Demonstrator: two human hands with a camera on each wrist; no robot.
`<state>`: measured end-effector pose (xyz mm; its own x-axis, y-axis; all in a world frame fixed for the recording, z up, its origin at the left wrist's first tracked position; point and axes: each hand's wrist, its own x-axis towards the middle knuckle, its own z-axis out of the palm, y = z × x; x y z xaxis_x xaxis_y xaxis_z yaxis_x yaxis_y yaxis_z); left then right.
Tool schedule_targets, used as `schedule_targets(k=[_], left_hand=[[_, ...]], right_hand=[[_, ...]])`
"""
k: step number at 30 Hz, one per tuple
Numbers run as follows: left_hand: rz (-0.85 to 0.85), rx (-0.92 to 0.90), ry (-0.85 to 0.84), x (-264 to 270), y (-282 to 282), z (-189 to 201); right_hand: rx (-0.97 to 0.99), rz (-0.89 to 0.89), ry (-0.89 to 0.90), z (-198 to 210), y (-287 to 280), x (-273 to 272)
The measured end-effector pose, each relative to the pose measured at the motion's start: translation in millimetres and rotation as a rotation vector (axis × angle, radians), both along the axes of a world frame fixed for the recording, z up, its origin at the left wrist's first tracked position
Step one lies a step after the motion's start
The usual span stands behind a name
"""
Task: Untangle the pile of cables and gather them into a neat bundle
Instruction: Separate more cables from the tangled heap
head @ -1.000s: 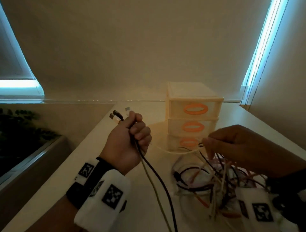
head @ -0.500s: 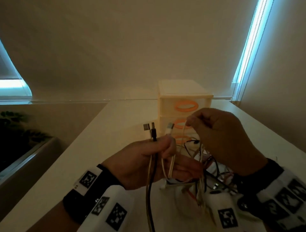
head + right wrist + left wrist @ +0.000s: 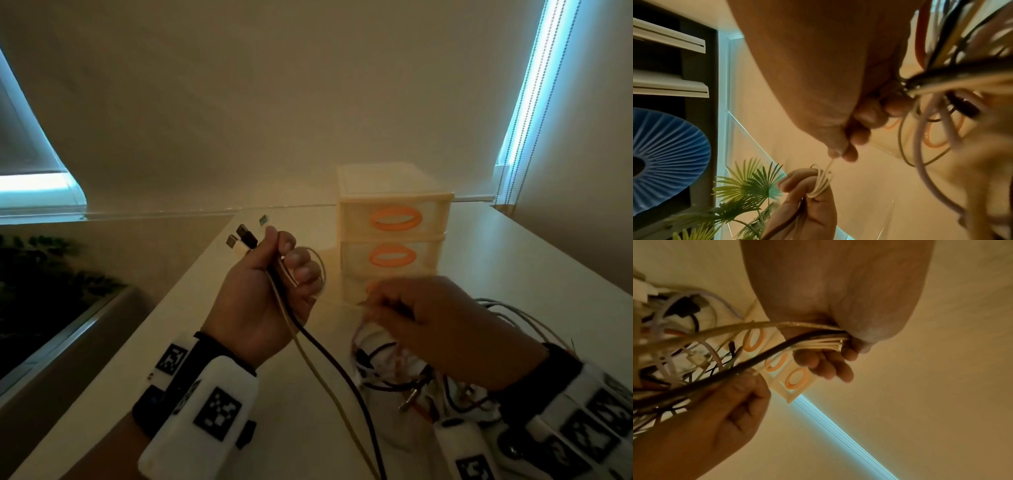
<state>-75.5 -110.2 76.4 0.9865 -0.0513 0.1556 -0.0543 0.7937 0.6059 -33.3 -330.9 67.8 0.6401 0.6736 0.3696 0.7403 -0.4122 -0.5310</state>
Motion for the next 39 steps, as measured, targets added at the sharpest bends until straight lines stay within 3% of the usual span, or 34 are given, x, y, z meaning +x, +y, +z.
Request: schedule_targets(k=[2,7,9,13,17,20,23,25,27,28,33,36,39], left_hand=[[0.023,0.039,0.017,2,-1,-2],[0.038,0.035,0.020,2,3,-1],[0.035,0.016,0.012,3,6,0],[0.021,0.029,-0.010,3,3,-3],[0.029,-0.005,-0.044,4,14,-1],[-0.110,-0.019,-0.115,2,21,1],[-0.333,0.148,-0.167,-7,13,3],[-0.372,0.493,-0.182,-17,-3,1],[-0.314,0.870,-0.187,-23,-19,-2],[-0.238,0.967,-0.169,-23,-25,-5],[0.123,0.930,-0.089,-10,-33,-14],[0.352,1.008,-0.113,-7,-35,-19],[0.446,1.045,-0.128,-5,-33,-20]], right_hand=[[0.080,-0.061,-0.072,1,0,0],[-0.100,0.092,0.038,-3,3,0],[-0.051,0.017,0.051,-4,-1,8],[0.070,-0.137,-0.090,-6,0,9],[-0.093,0.030,0.129,-5,1,3],[-0.114,-0.036,0.227,2,-2,6],[-0.055,-0.140,0.171,4,-3,11],[0.016,-0.197,0.075,4,-3,10],[0.120,-0.217,-0.030,3,-1,5],[0.172,-0.203,-0.068,3,1,2],[0.191,-0.050,-0.122,-1,5,-2],[0.191,-0.011,-0.050,3,-1,-1],[0.076,-0.053,-0.008,6,-20,12]])
